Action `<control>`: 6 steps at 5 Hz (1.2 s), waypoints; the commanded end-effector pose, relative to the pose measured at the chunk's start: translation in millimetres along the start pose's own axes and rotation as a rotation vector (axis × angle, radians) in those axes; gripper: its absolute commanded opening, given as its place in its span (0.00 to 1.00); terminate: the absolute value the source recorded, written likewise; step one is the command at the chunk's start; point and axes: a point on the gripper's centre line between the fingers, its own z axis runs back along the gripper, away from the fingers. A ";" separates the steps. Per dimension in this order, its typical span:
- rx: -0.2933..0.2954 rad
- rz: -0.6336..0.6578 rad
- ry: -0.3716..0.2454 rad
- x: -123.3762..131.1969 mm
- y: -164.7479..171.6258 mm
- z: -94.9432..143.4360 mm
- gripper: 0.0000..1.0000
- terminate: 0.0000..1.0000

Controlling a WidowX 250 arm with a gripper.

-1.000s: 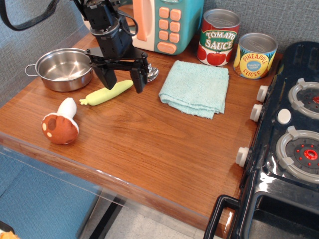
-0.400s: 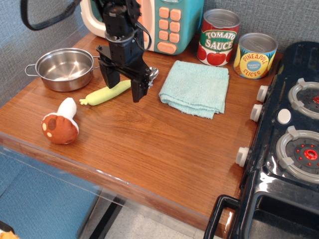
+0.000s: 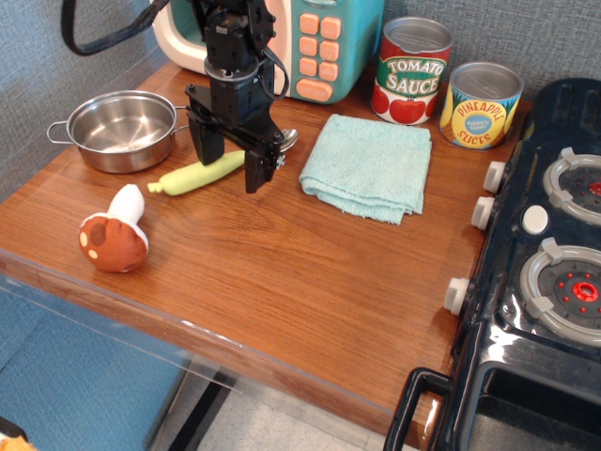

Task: Move spoon to front of blue cloth, pointing to blue cloth.

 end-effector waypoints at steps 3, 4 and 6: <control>0.042 0.038 -0.026 6.6 36.0 21.6 1.00 0.00; 0.032 0.039 -0.003 5.5 34.7 12.6 1.00 0.00; -0.007 0.051 0.079 -0.6 31.1 -21.3 1.00 0.00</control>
